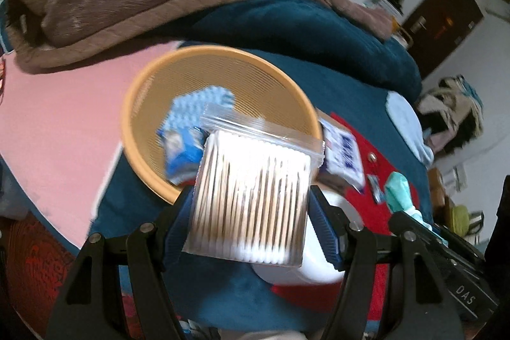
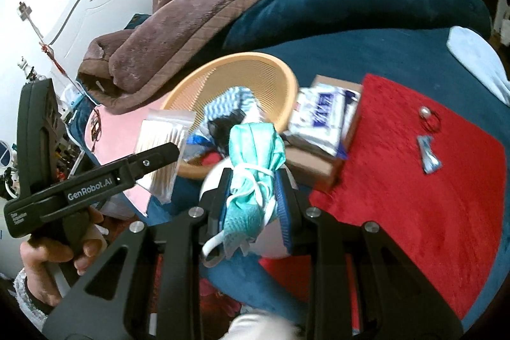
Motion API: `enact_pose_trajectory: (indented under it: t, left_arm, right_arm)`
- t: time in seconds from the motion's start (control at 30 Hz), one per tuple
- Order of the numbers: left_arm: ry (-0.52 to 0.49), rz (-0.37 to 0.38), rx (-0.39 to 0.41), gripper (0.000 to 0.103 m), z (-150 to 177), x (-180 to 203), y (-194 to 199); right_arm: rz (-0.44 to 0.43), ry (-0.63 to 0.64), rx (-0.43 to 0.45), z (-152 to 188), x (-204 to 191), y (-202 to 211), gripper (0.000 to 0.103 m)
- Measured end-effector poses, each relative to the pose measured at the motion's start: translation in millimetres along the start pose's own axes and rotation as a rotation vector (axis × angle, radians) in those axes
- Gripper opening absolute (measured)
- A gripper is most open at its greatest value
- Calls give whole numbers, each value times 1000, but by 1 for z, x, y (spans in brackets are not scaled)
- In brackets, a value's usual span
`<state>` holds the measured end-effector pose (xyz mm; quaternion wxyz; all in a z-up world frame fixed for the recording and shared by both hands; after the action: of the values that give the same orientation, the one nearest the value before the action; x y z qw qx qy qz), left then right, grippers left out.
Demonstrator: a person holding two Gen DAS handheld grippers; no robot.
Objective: Organize soft objects
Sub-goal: 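Carry the swab bag and teal mask in both tools over the orange basket, then open both tools to drop the swab bag and mask into the basket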
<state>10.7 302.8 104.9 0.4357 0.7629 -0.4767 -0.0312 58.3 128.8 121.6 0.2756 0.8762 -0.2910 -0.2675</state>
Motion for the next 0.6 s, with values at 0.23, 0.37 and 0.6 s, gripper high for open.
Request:
enact_pose_trajectory:
  t: [0.23, 0.37, 0.6]
  left_arm:
    - [37, -48, 29, 70, -34, -28, -20]
    - [36, -58, 39, 71, -51, -29, -40]
    - [39, -80, 26, 93, -55, -34, -55]
  right_arm:
    - [-41, -23, -24, -26, -16, -42, 29]
    - [-51, -41, -25, -43, -24, -64, 30]
    - [-58, -158, -31, -58, -11, -85, 65]
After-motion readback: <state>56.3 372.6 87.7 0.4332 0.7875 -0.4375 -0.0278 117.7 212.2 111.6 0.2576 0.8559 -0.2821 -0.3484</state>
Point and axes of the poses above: each gripper's, at about its wrist camera, not at the fingertips, and y roughly against the way its jaws point, x to its right, z to its underside, the point moved 9 cm from there along -y, roughly the way its jaws point, and after that the axes turned 11 degrees about x, right-handed, at the moved point
